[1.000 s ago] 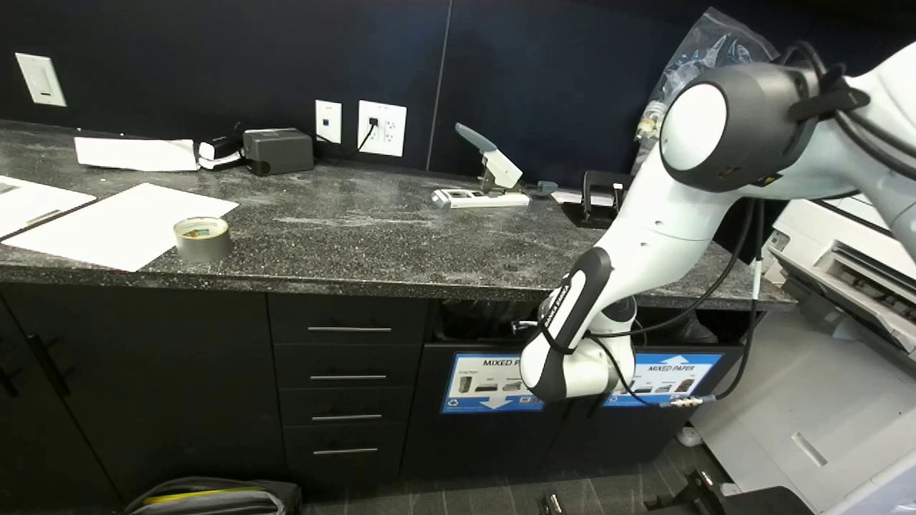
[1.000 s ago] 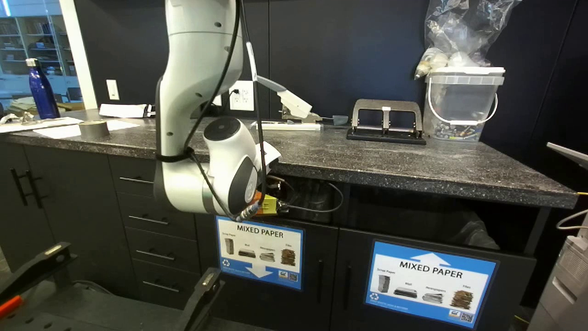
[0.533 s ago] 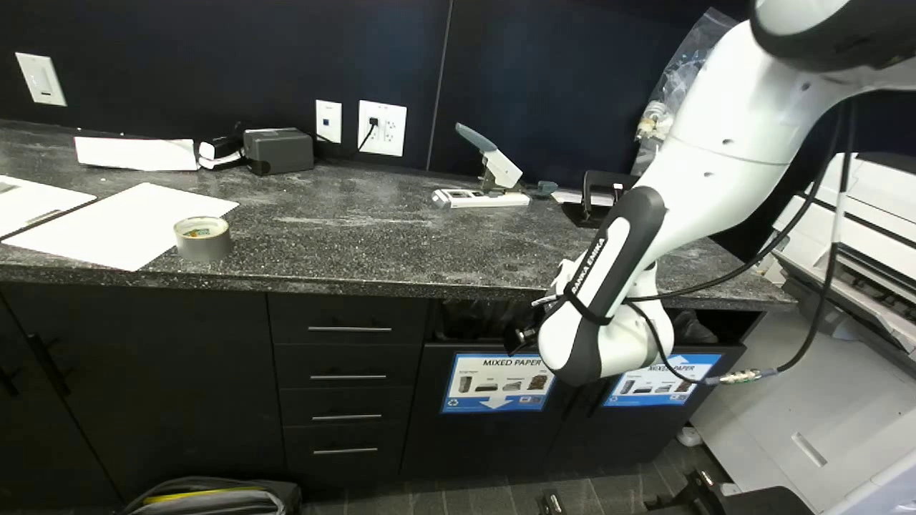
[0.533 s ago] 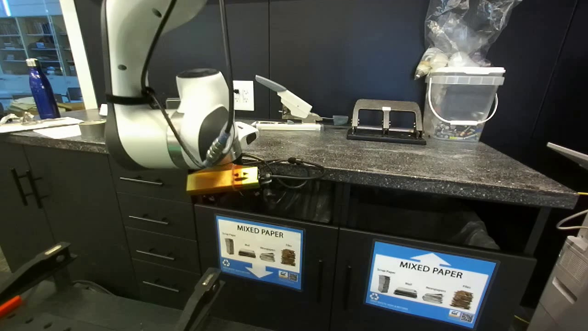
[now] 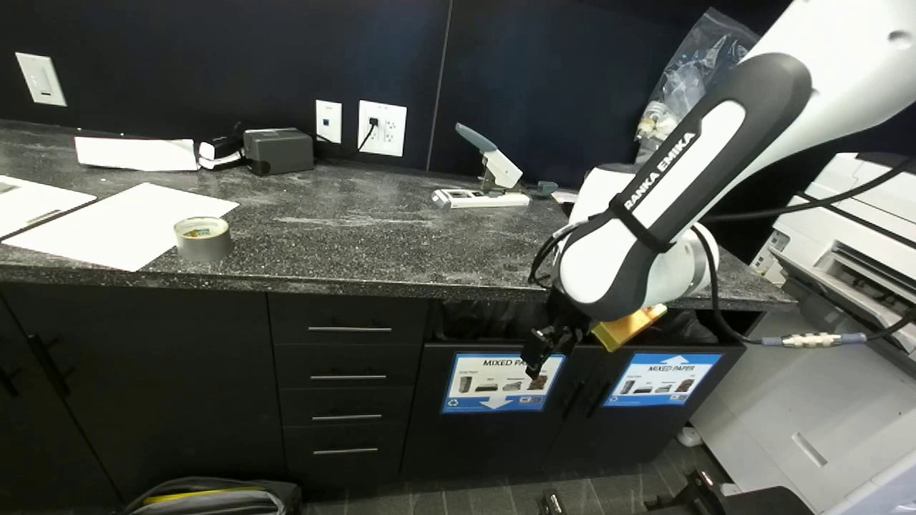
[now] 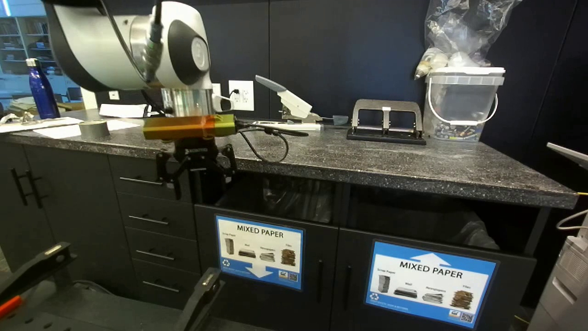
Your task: Put the tissue into the rubbish bin.
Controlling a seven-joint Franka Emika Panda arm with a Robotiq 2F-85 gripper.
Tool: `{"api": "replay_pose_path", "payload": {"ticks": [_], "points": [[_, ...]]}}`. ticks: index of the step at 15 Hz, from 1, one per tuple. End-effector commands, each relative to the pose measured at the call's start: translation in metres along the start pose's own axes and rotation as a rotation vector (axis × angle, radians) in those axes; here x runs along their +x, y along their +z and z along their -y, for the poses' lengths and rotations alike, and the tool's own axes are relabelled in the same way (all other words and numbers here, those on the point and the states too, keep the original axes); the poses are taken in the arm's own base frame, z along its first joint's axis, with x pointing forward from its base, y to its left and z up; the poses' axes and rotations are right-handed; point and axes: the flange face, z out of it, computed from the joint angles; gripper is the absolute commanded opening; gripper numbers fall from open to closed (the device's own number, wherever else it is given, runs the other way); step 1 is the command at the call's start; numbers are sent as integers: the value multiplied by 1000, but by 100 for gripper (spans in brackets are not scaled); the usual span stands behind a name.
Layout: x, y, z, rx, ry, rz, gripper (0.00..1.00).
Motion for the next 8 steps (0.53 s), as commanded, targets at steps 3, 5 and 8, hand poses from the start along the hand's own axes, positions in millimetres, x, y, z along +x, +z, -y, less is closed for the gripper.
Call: {"api": "replay_pose_path", "payload": {"ticks": [3,5,8], "points": [[-33,-90,29,-3,-79,165,100],[-43,-120,39,9,-136,187,100],[-59,-163,50,26,-220,165,100]]}}
